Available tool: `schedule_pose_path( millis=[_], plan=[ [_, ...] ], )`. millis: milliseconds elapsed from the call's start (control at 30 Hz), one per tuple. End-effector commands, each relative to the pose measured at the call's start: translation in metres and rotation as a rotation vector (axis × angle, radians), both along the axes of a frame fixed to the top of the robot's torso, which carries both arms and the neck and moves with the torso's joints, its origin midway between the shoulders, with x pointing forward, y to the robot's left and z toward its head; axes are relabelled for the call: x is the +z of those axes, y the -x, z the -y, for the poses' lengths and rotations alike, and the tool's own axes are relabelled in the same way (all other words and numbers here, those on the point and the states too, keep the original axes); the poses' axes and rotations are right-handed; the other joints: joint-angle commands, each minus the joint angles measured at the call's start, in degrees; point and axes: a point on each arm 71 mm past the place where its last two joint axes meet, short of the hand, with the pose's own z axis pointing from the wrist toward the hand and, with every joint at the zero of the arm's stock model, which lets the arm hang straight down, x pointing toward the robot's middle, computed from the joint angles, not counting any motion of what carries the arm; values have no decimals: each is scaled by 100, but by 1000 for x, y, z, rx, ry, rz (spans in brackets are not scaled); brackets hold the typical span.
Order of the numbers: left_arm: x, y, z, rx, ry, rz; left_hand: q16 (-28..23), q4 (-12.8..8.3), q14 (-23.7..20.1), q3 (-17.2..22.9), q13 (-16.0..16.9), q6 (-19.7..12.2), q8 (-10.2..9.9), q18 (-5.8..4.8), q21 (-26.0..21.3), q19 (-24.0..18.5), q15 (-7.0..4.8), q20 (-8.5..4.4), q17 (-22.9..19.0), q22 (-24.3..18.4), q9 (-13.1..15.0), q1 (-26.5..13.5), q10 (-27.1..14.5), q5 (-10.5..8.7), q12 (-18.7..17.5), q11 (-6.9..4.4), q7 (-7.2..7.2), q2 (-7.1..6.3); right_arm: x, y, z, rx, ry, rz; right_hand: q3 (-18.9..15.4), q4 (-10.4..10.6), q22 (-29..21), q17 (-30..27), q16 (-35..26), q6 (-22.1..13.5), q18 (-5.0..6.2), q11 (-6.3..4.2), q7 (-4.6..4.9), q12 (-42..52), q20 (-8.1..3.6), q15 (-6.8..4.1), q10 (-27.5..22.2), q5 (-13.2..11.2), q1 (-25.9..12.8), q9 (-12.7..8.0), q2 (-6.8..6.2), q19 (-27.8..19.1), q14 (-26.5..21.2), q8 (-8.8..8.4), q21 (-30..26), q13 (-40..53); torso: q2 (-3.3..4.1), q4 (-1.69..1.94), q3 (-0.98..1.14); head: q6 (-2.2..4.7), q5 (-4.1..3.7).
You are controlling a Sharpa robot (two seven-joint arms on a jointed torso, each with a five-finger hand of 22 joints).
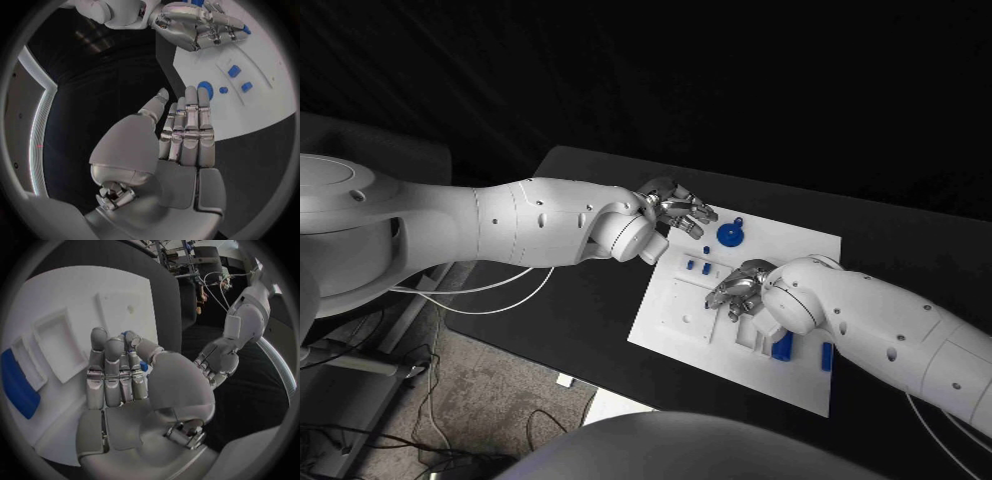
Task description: Assemble the parts on the task board
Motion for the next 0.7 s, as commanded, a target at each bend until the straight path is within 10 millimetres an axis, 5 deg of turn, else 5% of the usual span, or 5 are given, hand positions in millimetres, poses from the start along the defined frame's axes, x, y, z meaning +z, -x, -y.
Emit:
schedule_pose_path(
  millis=[33,700],
  plan=[
    [1,0,2,-12,9,3,-22,42,-2,16,-5,-35,-2,-73,16,-50,33,3,4,-16,-5,-19,-39,29,-18,3,-9,-2,-3,-2,7,-30,43,31,68,-2,105,-16,13,-23,110,22,4,0,-6,16,-19,31,-62,5,-12,32,40,25,-10,6,0,2,-1,-5,-3],
    [1,0,2,-15,10,1,-23,51,-4,13,-5,-37,-3,-74,12,-47,35,4,4,-29,-6,-26,-40,29,-18,4,-9,-6,-5,2,6,21,75,18,163,-1,125,-117,21,-36,121,23,3,3,4,20,-19,89,-139,65,-51,26,10,24,106,8,1,0,0,-17,-19]
  ],
)
